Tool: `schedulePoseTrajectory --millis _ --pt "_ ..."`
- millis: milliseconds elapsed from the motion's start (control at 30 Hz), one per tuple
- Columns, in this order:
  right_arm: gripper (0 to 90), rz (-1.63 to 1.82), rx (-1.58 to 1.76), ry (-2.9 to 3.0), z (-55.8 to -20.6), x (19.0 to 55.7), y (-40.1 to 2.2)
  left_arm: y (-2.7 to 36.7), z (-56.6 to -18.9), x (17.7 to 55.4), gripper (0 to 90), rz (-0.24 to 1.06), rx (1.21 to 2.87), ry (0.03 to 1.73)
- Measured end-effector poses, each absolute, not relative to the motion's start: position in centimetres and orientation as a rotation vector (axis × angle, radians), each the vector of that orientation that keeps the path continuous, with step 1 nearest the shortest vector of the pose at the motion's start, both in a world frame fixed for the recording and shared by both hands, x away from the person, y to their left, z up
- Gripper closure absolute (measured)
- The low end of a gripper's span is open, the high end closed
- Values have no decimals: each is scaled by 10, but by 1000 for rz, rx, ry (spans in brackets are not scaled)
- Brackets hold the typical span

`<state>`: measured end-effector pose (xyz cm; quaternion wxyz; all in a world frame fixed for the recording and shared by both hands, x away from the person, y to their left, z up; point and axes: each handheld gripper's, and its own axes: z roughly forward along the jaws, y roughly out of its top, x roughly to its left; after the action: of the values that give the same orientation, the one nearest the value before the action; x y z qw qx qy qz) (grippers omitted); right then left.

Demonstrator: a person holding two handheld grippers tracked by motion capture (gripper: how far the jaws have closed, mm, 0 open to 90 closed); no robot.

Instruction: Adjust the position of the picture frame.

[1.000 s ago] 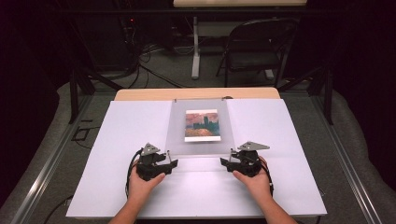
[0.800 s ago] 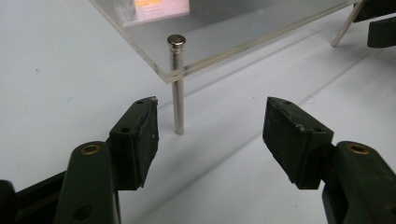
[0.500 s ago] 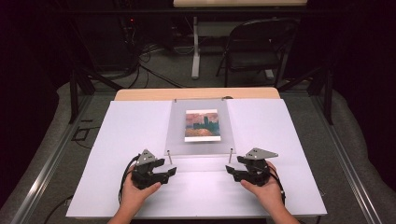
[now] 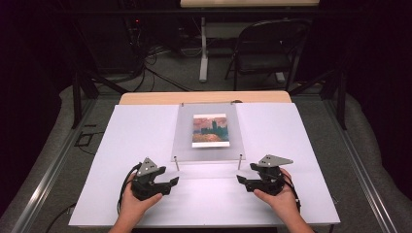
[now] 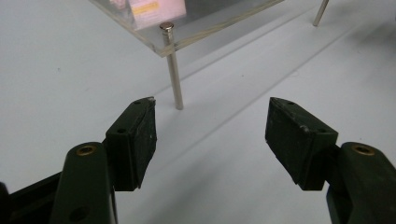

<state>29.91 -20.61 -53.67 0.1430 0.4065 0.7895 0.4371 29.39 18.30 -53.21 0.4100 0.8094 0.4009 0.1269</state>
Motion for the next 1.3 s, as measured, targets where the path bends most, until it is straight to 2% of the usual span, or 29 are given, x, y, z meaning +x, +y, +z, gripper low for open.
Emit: schedulePoseTrajectory --millis 33,100,333,567,1000,1133,1300 --pt "184 1274 1179 2264 -536 300 -208 186 -530 295 302 306 2019 1016" --pt "159 1270 1182 2262 -535 301 -211 190 -528 296 282 292 1990 1031" --pt "141 1270 1200 2248 -532 302 -224 206 -521 299 235 272 1898 1102" --pt "140 1279 1230 2215 -529 304 -235 217 -519 301 215 279 1896 1094" --pt "232 1243 1270 2177 -527 312 -243 224 -514 311 281 303 1894 1101" --pt "308 1233 1265 2170 -512 322 -246 221 -498 325 312 344 1920 1088" --pt "336 1242 1286 2137 -491 340 -249 218 -485 344 333 345 1896 1086"
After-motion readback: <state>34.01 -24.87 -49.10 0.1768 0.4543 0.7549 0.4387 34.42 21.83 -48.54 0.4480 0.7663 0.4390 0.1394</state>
